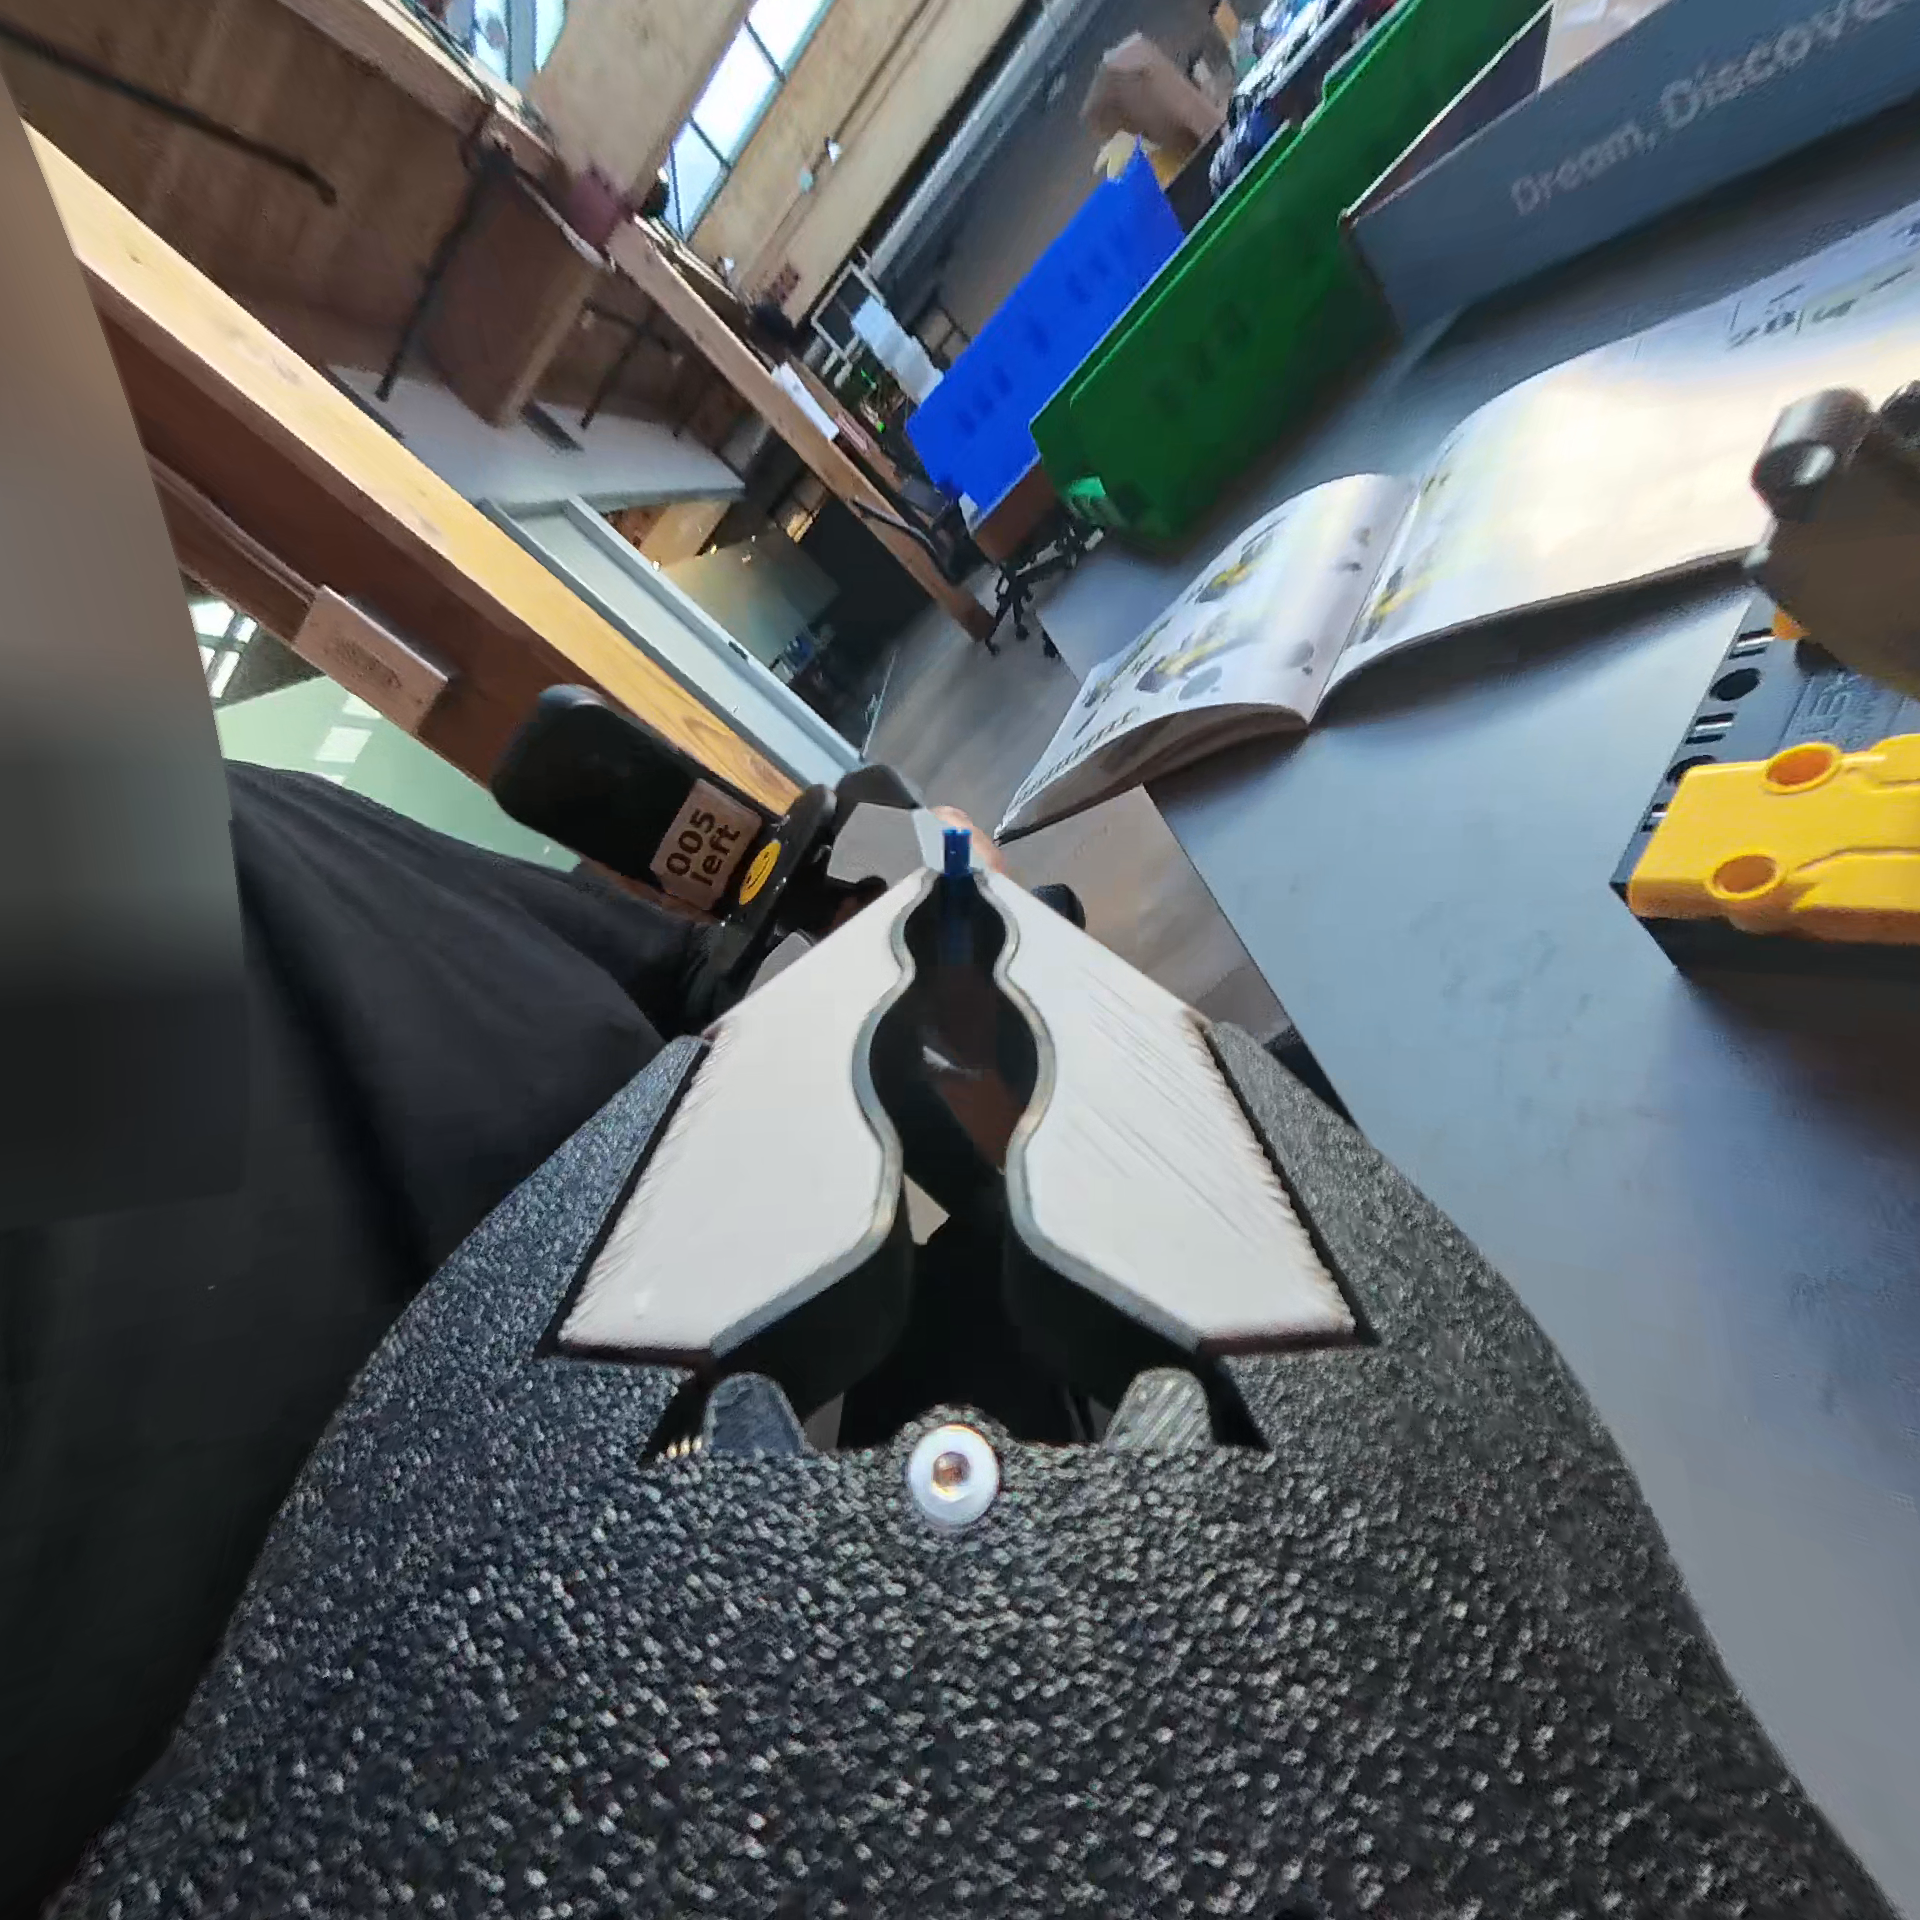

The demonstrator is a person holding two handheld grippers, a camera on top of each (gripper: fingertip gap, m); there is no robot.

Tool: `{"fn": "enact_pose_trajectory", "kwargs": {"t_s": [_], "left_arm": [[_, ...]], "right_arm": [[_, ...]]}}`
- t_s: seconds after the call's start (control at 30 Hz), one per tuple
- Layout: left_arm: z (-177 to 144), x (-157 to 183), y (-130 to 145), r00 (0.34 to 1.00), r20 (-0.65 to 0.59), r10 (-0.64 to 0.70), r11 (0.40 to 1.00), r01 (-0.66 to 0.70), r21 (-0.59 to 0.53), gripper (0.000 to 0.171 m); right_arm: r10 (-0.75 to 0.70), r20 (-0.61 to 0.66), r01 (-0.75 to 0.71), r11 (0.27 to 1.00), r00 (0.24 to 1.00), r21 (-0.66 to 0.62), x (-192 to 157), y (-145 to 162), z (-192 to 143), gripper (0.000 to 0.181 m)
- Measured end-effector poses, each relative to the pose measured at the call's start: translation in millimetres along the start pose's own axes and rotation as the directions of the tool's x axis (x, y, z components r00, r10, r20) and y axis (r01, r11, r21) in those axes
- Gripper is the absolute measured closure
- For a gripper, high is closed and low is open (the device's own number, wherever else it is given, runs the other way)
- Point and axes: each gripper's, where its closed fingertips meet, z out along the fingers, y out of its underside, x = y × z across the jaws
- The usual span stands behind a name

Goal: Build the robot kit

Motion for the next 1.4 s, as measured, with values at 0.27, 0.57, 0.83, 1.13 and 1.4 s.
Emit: {"fn": "enact_pose_trajectory", "kwargs": {"t_s": [0.27, 0.57, 0.83, 1.13, 1.4], "left_arm": [[-2, -8, -7, 0.983, -0.016, -0.185, 0.981, 0.186, 0.063, 0.167], [-3, -12, -5, 0.944, -0.073, -0.322, 0.943, 0.327, 0.063, 0.169], [-4, -15, -5, 0.89, -0.129, -0.438, 0.891, 0.448, 0.068, 0.168], [-3, -16, -1, 0.887, -0.122, -0.446, 0.89, 0.454, 0.048, 0.164], [-3, -16, -3, 0.888, -0.129, -0.441, 0.891, 0.451, 0.058, 0.169]], "right_arm": [[-0.035, 0.014, 0.034, 0.999, 0.999, 0.038, -1, 5, 10, 0.176], [-0.115, -0.029, 0.117, 0.988, 0.993, 0.098, 4, 6, 11, 0.176], [-0.185, -0.06, 0.191, 0.973, 0.981, 0.13, 4, 5, 15, 0.176], [-0.111, -0.023, 0.113, 0.976, 0.994, 0.188, 5, -4, 10, 0.176], [-0.129, -0.039, 0.134, 0.979, 0.991, 0.153, 8, 4, 13, 0.176]]}}
